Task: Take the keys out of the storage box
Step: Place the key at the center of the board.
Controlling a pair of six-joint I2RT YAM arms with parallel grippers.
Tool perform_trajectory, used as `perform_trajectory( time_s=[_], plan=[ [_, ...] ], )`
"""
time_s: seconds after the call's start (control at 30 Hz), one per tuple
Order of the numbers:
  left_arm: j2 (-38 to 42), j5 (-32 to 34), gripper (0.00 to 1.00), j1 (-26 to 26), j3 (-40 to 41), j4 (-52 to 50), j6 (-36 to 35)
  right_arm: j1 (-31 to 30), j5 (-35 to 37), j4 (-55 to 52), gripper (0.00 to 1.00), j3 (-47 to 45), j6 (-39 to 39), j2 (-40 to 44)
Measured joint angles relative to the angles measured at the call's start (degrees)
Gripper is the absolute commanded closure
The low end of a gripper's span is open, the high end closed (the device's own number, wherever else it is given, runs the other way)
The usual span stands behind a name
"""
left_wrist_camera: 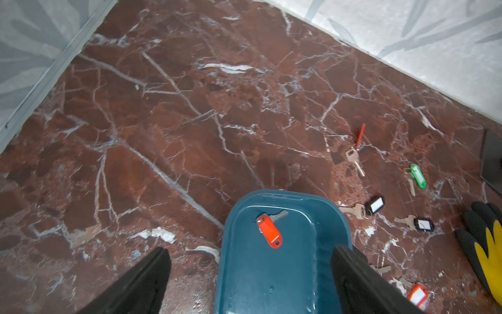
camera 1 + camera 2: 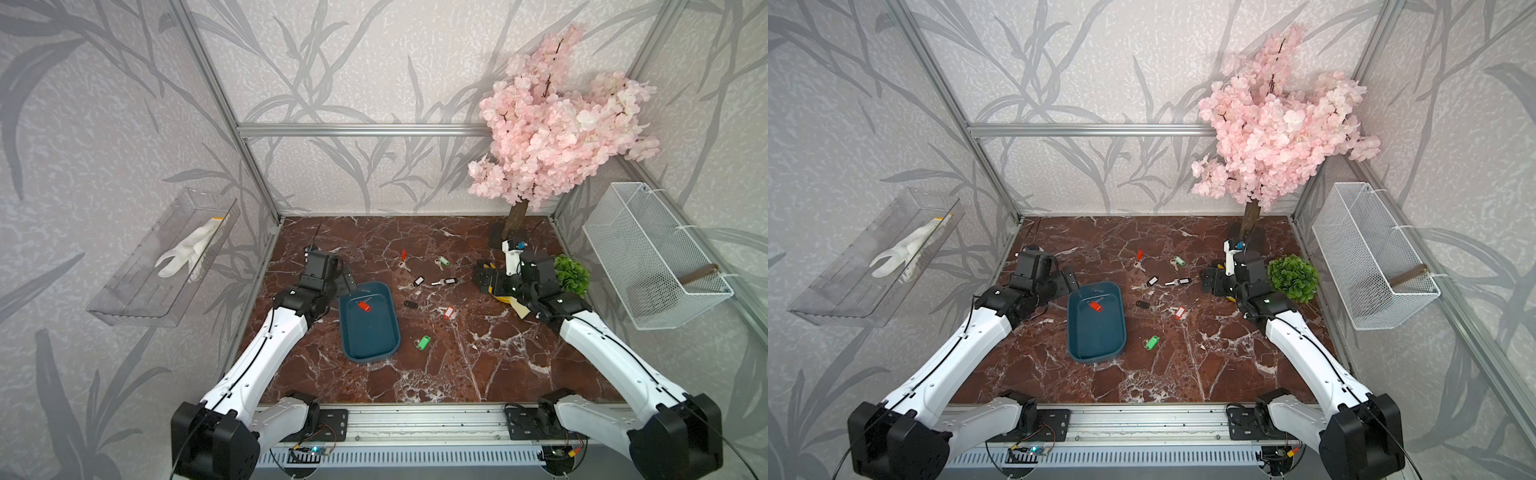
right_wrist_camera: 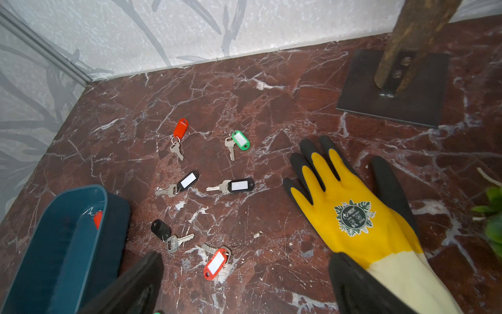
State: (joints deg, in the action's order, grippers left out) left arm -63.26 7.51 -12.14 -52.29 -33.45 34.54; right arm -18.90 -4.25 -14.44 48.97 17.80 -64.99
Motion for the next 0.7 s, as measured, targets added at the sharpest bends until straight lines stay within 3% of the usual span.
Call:
perform_trajectory(
  time_s=[0.37,0.57,0.7],
  plan=[
    [2.01,-13.4,0.03,13.97,8.66,2.05,4.59,-10.32,-0.28,-1.86,0.01,10.01,-6.91,-10.25],
    [-2.16,-21.14,0.05,15.96,11.21,8.5,6.95,-14.51,-1.62,-2.21,0.01,13.25,-8.55,-15.58],
    [-9.07,-26.69,0.16,15.96,11.15,13.88,7.67,-16.55,-2.54,-3.13,0.01,15.54,-9.09,-18.97]
  ],
)
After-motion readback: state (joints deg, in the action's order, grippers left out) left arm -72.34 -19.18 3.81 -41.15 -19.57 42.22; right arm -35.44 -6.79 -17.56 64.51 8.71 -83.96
